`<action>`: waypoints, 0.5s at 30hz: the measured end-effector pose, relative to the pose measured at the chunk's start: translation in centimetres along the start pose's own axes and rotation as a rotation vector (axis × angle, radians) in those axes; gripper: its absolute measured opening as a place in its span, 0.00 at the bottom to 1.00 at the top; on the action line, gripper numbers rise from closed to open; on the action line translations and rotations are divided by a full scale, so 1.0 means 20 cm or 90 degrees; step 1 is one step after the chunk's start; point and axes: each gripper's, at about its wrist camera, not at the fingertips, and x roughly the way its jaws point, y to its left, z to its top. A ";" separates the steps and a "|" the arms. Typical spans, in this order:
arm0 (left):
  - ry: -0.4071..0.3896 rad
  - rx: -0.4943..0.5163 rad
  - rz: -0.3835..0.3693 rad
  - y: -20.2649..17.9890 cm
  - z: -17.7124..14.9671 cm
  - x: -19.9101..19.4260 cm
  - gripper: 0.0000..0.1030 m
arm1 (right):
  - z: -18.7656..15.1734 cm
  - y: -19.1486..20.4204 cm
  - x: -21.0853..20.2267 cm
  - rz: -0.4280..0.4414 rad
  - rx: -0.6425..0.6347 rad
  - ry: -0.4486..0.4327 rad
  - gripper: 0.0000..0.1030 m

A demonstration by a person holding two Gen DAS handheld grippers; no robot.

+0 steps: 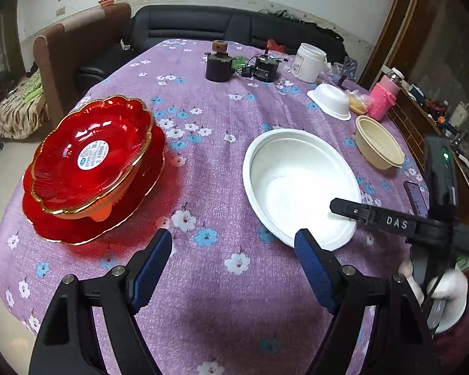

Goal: Organize plates and bowls
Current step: 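Carry the white bowl with the right gripper onto the red plate stack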

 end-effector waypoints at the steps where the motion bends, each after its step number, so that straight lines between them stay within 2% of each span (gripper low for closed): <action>1: 0.001 -0.002 -0.001 -0.01 0.01 0.01 0.78 | 0.00 0.00 0.00 0.001 0.001 -0.003 0.37; 7: 0.010 0.023 0.019 -0.12 0.14 0.18 0.78 | -0.01 0.01 0.03 -0.008 -0.006 -0.030 0.37; 13: 0.053 0.026 0.028 -0.17 0.21 0.42 0.76 | -0.02 0.00 0.08 -0.005 -0.005 -0.033 0.35; 14: 0.058 0.027 0.030 -0.18 0.21 0.45 0.69 | -0.02 0.00 0.08 -0.007 -0.007 -0.036 0.33; 15: 0.064 0.030 0.029 -0.18 0.21 0.47 0.62 | -0.02 0.00 0.08 -0.009 -0.009 -0.037 0.25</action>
